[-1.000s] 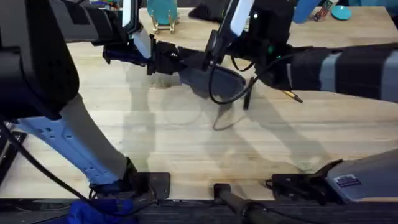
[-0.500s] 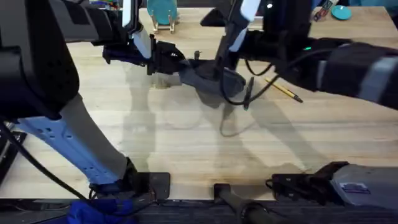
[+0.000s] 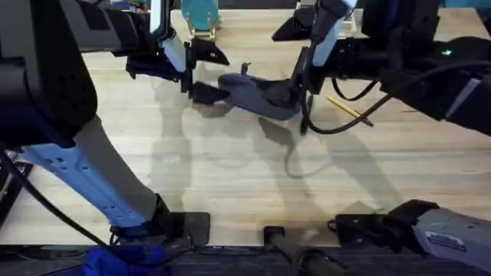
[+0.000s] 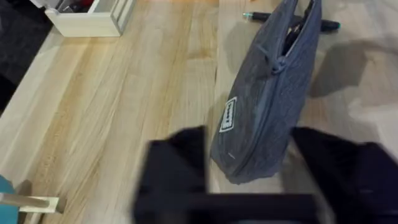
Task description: Unzip the bag, pick up the pens from the table one at a time and place them inside, then zip the bag closed.
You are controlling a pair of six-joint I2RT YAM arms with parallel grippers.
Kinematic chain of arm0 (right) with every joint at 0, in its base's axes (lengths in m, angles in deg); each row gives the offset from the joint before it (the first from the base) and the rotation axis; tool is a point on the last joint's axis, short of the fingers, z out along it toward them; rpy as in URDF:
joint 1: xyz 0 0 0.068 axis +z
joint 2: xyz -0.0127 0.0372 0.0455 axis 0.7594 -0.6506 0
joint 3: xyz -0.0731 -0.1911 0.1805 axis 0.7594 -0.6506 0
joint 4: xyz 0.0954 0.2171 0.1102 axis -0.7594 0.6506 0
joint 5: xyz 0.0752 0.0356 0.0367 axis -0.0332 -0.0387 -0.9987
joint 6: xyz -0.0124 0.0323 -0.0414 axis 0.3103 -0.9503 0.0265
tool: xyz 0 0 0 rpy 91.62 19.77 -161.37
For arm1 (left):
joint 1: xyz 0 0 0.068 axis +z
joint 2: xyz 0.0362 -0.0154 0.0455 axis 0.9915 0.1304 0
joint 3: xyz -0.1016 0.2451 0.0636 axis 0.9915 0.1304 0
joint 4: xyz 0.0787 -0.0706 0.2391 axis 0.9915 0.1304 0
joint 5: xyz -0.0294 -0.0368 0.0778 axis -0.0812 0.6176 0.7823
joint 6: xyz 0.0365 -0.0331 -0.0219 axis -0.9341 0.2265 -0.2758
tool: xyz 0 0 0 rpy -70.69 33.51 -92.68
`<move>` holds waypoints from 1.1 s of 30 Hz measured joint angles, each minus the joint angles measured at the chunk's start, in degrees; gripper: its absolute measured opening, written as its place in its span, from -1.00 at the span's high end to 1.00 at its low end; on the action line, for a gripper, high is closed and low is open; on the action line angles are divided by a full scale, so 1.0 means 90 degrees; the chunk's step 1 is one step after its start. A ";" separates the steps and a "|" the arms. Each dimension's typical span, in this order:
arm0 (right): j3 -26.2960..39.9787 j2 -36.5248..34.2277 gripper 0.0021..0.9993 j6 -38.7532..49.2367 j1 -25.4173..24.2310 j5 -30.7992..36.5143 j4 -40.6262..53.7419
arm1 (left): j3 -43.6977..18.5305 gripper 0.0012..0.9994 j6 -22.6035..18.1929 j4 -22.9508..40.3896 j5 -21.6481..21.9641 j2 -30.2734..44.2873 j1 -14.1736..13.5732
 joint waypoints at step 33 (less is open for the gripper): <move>0.0622 0.0393 -0.99 -0.1721 -0.0379 -0.0005 0.0420 | -0.1464 -0.99 0.0002 0.2618 -0.0201 0.0000 0.0002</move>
